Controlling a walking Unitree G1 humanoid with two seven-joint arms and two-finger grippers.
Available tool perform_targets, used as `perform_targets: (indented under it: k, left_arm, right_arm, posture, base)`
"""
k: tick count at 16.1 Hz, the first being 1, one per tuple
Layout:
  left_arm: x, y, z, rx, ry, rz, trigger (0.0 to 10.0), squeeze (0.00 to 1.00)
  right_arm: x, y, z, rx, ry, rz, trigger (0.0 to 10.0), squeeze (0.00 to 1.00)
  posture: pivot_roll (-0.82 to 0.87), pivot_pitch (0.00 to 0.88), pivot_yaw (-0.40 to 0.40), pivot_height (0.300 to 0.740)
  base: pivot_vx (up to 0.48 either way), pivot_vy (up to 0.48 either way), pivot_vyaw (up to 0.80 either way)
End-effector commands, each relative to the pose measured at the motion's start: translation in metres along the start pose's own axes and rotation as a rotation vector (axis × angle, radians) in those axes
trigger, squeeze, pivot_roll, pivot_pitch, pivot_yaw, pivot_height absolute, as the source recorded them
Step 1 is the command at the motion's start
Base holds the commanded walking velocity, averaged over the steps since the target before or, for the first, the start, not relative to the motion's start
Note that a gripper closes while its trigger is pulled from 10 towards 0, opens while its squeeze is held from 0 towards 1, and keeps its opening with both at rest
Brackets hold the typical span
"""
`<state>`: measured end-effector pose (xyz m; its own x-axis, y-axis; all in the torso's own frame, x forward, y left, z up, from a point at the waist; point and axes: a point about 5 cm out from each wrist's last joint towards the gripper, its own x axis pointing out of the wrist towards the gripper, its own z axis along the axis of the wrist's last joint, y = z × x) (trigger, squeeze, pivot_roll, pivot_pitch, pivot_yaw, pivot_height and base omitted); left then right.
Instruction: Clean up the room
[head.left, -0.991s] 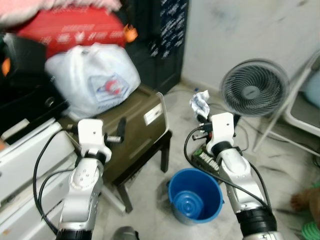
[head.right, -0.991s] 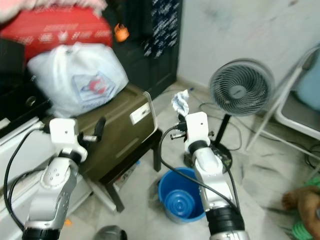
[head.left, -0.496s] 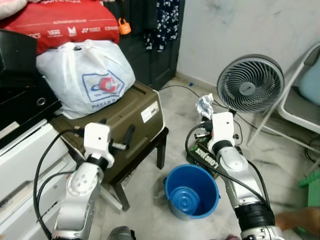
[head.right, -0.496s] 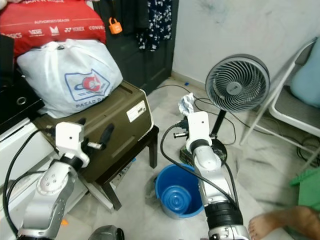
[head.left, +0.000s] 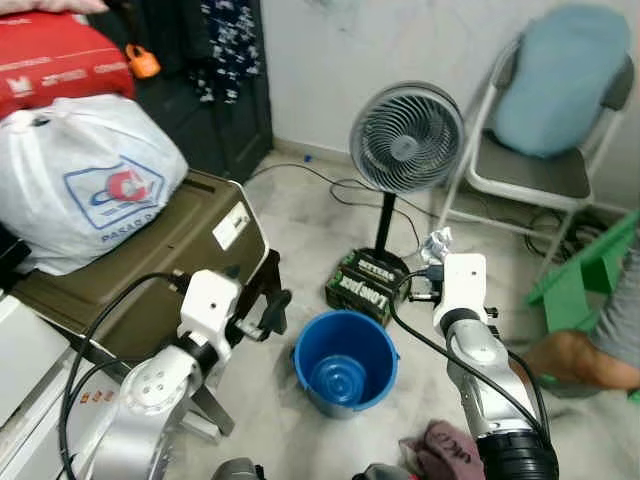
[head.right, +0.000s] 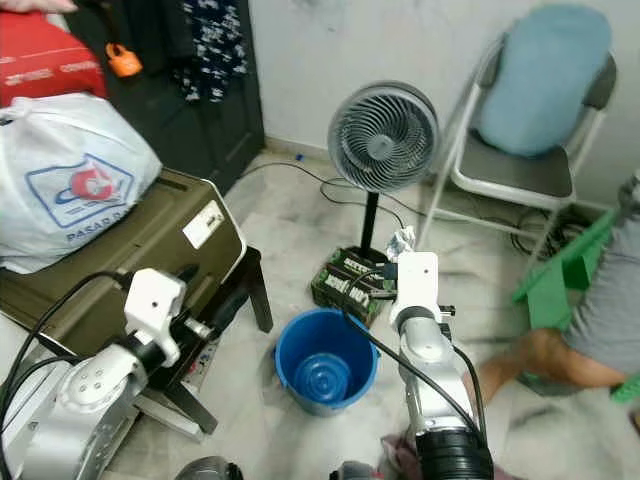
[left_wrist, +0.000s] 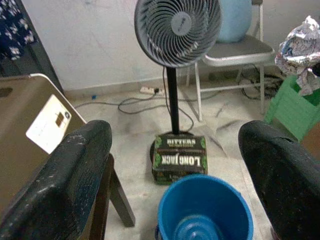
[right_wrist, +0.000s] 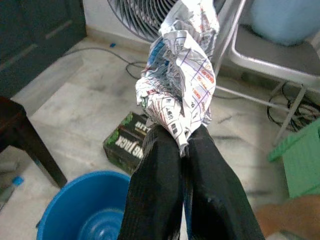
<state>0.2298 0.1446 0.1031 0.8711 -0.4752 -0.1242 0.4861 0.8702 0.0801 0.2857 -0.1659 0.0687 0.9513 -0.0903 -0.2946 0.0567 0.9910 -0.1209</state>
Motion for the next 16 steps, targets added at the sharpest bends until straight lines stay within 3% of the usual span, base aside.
perform_targets:
  k: [1, 7, 16]
  left_arm:
    - [-0.002, 0.003, 0.006, 0.013, -0.012, 0.007, 10.0, 0.00]
    - [-0.025, 0.004, 0.013, 0.024, 0.025, 0.013, 10.0, 0.00]
    - [-0.018, -0.001, 0.017, -0.003, 0.005, -0.008, 10.0, 0.00]
  right_arm:
    - [0.001, 0.005, 0.007, -0.011, -0.011, 0.019, 10.0, 0.00]
    - [0.009, 0.018, 0.006, 0.010, 0.026, 0.026, 10.0, 0.00]
    - [0.007, 0.019, 0.008, 0.030, 0.010, 0.034, 10.0, 0.00]
  posture:
    - [0.03, 0.080, 0.033, 0.740]
    - [0.10, 0.142, 0.073, 0.740]
    - [0.08, 0.130, 0.071, 0.740]
  base:
    - [0.000, 0.000, 0.00]
    - [0.000, 0.000, 0.00]
    - [0.064, 0.000, 0.00]
